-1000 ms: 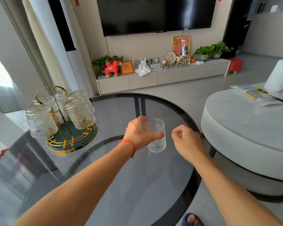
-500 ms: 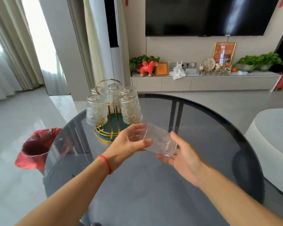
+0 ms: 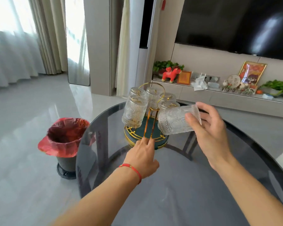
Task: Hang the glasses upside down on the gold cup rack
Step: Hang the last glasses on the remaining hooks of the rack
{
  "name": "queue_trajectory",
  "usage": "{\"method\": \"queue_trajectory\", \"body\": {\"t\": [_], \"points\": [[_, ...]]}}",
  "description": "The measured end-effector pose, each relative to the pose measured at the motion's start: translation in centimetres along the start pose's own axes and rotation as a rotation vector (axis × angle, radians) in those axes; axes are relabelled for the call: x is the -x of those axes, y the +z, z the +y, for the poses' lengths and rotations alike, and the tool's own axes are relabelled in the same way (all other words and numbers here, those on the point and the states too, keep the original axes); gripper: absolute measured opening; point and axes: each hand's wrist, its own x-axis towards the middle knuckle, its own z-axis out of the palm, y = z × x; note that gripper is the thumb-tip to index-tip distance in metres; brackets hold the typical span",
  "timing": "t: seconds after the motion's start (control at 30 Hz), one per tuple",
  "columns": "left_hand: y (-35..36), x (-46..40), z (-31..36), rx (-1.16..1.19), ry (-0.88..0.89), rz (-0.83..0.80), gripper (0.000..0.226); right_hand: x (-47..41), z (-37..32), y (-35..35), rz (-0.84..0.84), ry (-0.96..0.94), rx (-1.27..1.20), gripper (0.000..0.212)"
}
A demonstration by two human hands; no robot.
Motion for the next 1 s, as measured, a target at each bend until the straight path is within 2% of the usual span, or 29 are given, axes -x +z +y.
{"method": "queue_trajectory", "body": {"t": [0.2, 0.37, 0.5, 0.63, 0.87, 1.0], "points": [[-0.2, 0.8, 0.7, -0.127, 0.008, -0.107, 0.045, -3.2, -2.8, 3.5, 0.036, -0.11, 0.157, 0.057], [-0.5, 0.7, 0.7, -0.13, 0.018, -0.082, 0.037, -5.0, -3.7, 5.3, 0.014, -0.147, 0.264, 0.056], [-0.6, 0.5, 0.5, -0.088, 0.02, -0.056, 0.048, -5.8, -4.0, 7.5, -0.071, -0.201, 0.452, 0.056], [-0.1, 0.6, 0.3, -0.157, 0.074, -0.103, 0.067, -6.2, -3.4, 9.2, -0.189, -0.263, 0.649, 0.056], [-0.3, 0.5, -0.1, -0.204, 0.088, -0.085, 0.057, -6.9, -1.6, 10.2, -0.231, -0.301, 0.845, 0.055], [-0.3, 0.6, -0.1, -0.218, 0.083, -0.08, 0.052, -7.2, -0.8, 10.2, -0.268, -0.321, 0.868, 0.053]]}}
